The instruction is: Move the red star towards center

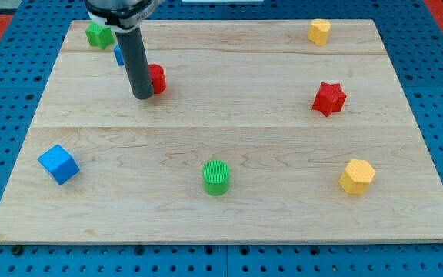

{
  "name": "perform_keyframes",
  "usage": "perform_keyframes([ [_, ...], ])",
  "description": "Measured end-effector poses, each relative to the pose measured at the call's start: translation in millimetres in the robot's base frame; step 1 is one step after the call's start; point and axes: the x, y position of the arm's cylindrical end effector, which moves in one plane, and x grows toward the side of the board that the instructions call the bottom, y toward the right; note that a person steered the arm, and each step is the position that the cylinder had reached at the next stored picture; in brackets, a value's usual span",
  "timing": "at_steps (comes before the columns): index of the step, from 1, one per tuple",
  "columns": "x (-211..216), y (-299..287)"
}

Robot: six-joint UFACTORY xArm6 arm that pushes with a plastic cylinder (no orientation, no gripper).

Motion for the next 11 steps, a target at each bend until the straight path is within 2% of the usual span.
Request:
perform_keyframes([
  [2,-16.4,2.4],
  [4,4.7,52.1],
  [6,-9.5,235.4],
  [7,-20.1,297.0],
  [8,19.9,355.0],
  [9,58.7,339.2],
  [11,12.1,329.2],
])
